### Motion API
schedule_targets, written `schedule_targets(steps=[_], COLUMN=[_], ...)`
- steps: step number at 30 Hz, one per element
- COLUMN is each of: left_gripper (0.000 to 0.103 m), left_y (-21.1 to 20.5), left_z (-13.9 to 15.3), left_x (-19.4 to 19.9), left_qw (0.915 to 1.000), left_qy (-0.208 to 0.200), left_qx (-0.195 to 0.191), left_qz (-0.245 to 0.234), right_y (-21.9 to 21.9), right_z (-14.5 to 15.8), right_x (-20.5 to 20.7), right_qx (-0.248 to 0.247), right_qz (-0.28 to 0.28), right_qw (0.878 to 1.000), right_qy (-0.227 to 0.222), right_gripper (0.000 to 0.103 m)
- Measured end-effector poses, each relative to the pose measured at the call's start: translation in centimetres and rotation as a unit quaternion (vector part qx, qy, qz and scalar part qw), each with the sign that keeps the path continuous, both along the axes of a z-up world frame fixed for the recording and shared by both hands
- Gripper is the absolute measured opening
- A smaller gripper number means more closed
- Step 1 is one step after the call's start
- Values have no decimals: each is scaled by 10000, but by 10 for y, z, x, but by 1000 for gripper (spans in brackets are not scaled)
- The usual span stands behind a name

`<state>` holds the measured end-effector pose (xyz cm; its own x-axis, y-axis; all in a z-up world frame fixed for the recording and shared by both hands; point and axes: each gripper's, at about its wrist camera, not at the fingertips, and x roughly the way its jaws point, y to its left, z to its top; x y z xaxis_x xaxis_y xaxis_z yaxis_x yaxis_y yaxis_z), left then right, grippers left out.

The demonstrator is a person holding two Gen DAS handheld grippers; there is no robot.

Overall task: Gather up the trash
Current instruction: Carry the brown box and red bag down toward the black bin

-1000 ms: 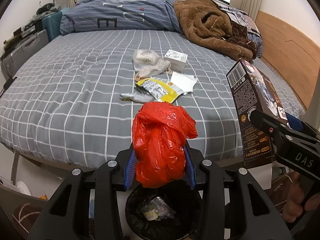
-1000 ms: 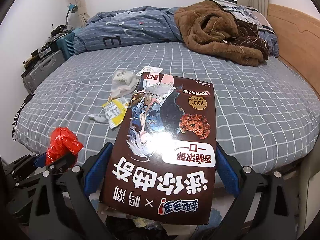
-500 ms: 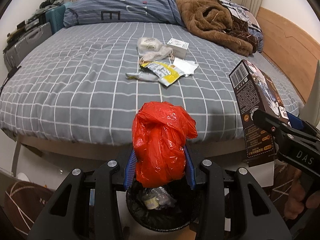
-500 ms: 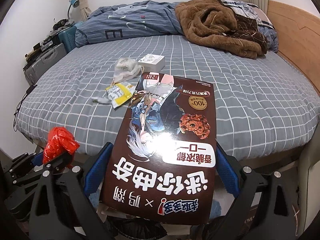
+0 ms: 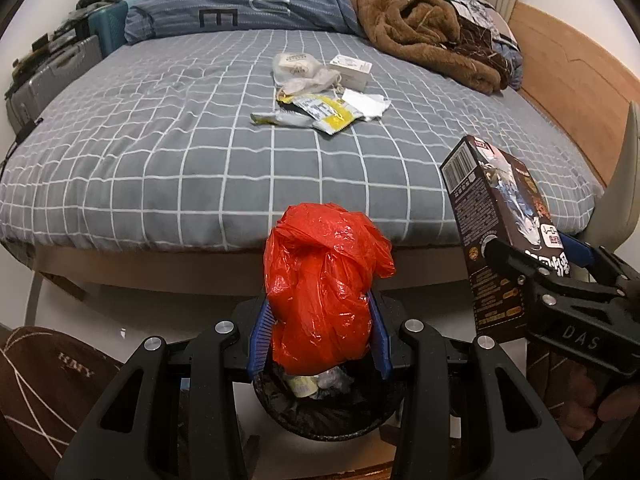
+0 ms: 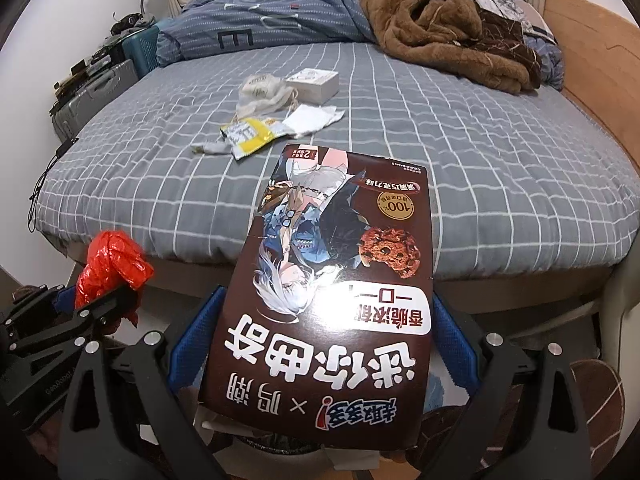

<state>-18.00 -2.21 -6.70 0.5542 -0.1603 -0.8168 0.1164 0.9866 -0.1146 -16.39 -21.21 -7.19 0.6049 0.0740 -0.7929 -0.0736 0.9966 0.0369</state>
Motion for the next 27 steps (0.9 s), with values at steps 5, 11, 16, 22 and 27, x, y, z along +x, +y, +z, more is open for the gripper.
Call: schedule_targets(steps=[5,11,16,22,27], left_gripper=[40,40,40,40,40], left_y=[-3,-3,-3,-6,-8], left_z=[-13,-36,-53,-69,-89], left_x=[-6,-7,-9,-8,-4], left_qw=[9999,9994,9986,9977,9957], left_qy=[85,330,503,639,841], left_qx=[36,72,126,194,326], left_qz=[-62,-64,-69,-147,-188], right_y=[-2,-3,-1,6,8], right_z=[-11,-30,-45,-69,-88], right_x=[-6,-14,-17,-15,-11], right_qx=[-11,-30,-43,-76,-81], right_qz=[-15,-27,11,72,86], right_qw=[9999,9995,9989,9971,9951], right_qy=[116,305,473,760,982], right_gripper=[91,91,91,91,92])
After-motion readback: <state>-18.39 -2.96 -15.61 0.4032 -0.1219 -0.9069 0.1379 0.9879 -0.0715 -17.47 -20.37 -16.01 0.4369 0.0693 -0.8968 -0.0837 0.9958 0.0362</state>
